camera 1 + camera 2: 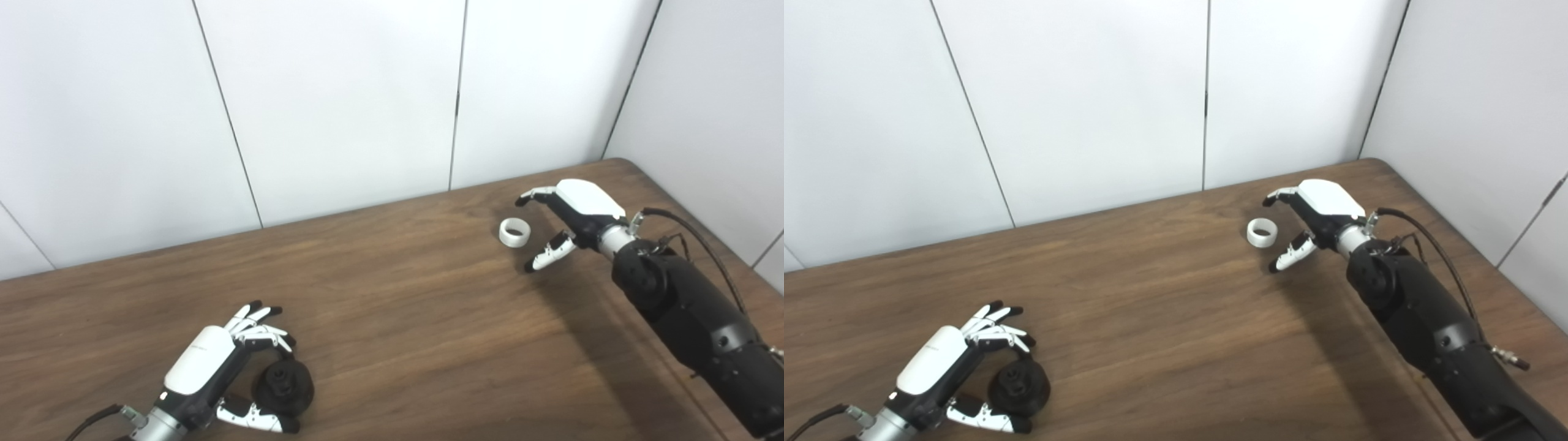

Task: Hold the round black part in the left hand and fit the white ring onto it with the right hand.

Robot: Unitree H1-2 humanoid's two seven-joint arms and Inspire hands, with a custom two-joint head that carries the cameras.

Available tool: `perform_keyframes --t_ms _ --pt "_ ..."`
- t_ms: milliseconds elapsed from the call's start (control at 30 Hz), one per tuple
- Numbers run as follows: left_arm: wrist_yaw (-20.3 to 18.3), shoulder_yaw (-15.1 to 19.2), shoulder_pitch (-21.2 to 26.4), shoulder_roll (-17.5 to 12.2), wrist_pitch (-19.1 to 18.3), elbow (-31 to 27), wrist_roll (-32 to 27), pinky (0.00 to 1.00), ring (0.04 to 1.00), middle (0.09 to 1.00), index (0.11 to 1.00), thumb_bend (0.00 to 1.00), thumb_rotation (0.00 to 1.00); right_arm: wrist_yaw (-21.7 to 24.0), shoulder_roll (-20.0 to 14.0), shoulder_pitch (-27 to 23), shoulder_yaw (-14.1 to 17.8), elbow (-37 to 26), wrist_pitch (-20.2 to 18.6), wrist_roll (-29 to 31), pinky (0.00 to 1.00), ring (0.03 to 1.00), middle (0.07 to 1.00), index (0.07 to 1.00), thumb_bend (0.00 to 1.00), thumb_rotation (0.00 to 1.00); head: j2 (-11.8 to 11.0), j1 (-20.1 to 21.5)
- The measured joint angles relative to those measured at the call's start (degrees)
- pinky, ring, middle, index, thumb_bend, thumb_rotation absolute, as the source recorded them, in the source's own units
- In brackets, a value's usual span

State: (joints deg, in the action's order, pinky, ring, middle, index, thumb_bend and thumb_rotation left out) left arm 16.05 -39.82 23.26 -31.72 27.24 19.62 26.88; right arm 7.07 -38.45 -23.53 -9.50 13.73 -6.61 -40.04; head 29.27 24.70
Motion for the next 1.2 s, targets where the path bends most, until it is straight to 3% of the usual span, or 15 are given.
perform_keyframes --t_ms 567,1200 --pt "0.4 -0.5 0.0 -0.3 0.0 0.0 -0.1 1.00 0.928 0.708 0.483 0.52 0.06 0.2 -0.3 -1.3 -0.8 -0.1 -2.3 -7.9 1.00 1.000 0.972 0.852 0.90 0.39 -1.4 1.0" --pt "0.8 -0.6 0.0 -0.3 0.0 0.0 0.3 1.00 0.927 0.708 0.483 0.52 0.06 5.9 -3.0 -6.0 -3.2 0.4 -2.3 -10.8 1.00 1.000 0.994 0.740 0.92 0.42 -1.7 1.1"
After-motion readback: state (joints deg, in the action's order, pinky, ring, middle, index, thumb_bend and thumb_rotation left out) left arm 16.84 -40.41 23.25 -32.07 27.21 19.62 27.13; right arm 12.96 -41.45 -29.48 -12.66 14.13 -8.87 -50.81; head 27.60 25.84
